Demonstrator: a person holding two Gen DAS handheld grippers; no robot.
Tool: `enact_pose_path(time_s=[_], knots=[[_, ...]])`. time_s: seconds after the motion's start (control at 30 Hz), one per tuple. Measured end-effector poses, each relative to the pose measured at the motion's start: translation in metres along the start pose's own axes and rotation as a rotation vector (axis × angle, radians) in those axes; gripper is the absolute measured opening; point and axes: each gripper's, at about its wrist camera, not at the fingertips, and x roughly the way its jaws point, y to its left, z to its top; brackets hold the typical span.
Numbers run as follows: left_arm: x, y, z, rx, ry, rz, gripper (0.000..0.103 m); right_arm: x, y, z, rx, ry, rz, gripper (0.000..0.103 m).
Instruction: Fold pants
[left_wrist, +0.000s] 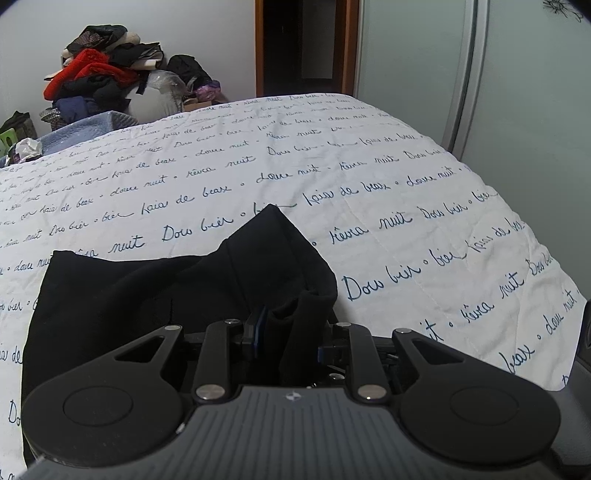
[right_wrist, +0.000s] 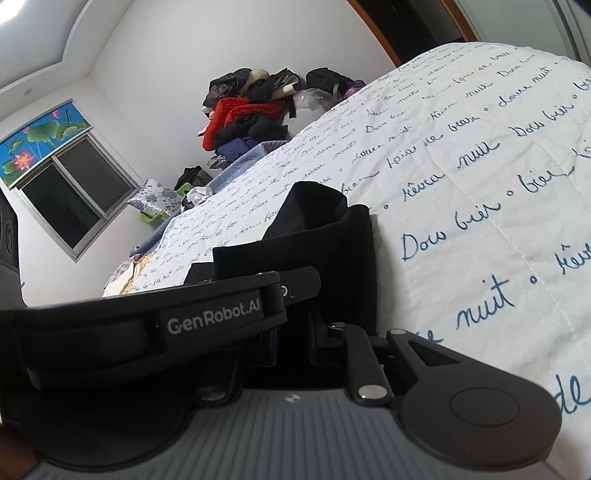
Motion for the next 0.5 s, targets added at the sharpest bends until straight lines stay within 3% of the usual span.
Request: enact_pose_path(time_s=[0.2, 0.5], knots=[[0.006, -0.0004, -0.0005, -0.006, 0.02, -0.016, 0.027, -0.0002, -0.0011, -0.0008, 0.007, 0.011, -0.023, 0.016], [0.0076, -0.0024, 0.0007, -0.034, 0.06, -0.086, 0.049, -0.0037, -0.0026, 0.0011, 0.014, 0.017, -0.073, 0.016]])
